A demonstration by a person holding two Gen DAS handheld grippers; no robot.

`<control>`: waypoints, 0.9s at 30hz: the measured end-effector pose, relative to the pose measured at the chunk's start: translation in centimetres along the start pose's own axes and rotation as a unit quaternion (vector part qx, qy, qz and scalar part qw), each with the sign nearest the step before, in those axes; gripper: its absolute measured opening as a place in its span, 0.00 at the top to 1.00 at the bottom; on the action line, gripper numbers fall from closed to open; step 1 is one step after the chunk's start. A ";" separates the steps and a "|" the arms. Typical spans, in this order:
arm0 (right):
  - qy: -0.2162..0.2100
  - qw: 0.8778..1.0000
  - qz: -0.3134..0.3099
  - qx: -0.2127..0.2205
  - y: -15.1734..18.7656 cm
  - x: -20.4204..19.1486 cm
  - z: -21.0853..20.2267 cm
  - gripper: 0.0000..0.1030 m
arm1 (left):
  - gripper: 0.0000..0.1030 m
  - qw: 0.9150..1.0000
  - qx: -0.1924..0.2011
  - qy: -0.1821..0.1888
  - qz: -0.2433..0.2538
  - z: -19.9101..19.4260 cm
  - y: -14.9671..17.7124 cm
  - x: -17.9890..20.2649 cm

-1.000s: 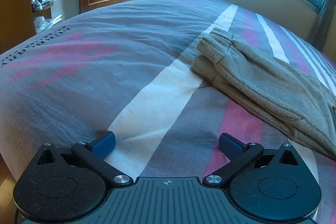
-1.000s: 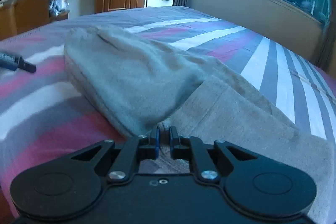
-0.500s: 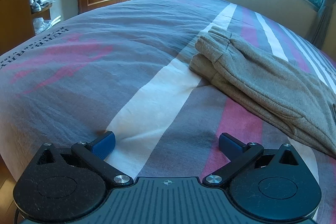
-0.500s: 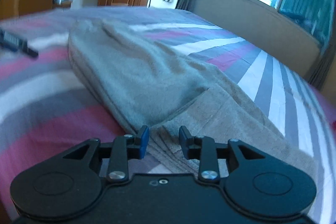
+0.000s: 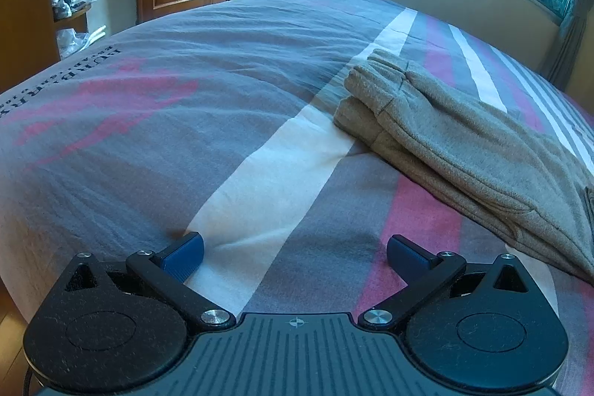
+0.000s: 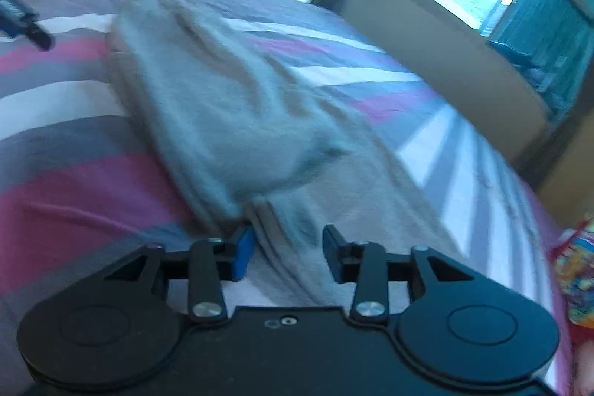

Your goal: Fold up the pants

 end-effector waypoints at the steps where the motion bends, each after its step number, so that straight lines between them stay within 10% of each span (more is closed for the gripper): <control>1: -0.006 1.000 0.022 -0.005 -0.1 0.6 0.0 0.74 | 0.00 1.000 0.000 0.000 0.000 0.0 0.0 0.0; 18: -0.060 0.998 0.025 0.020 -0.3 0.0 -0.7 0.84 | 0.00 1.000 -0.005 -0.006 0.012 0.1 -0.1 0.5; 27: -0.099 0.993 0.065 -0.009 0.6 0.4 0.3 0.68 | 0.00 1.000 -0.007 -0.009 0.019 0.2 -0.2 0.6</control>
Point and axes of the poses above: each gripper's, at about its wrist camera, not at the fingertips, and z roughly the way its jaws point, x to its right, y to its underside, the point moved 1 cm from there along z, roughly the way its jaws point, and after that the axes turned 15 degrees about z, right-handed, at the moved point
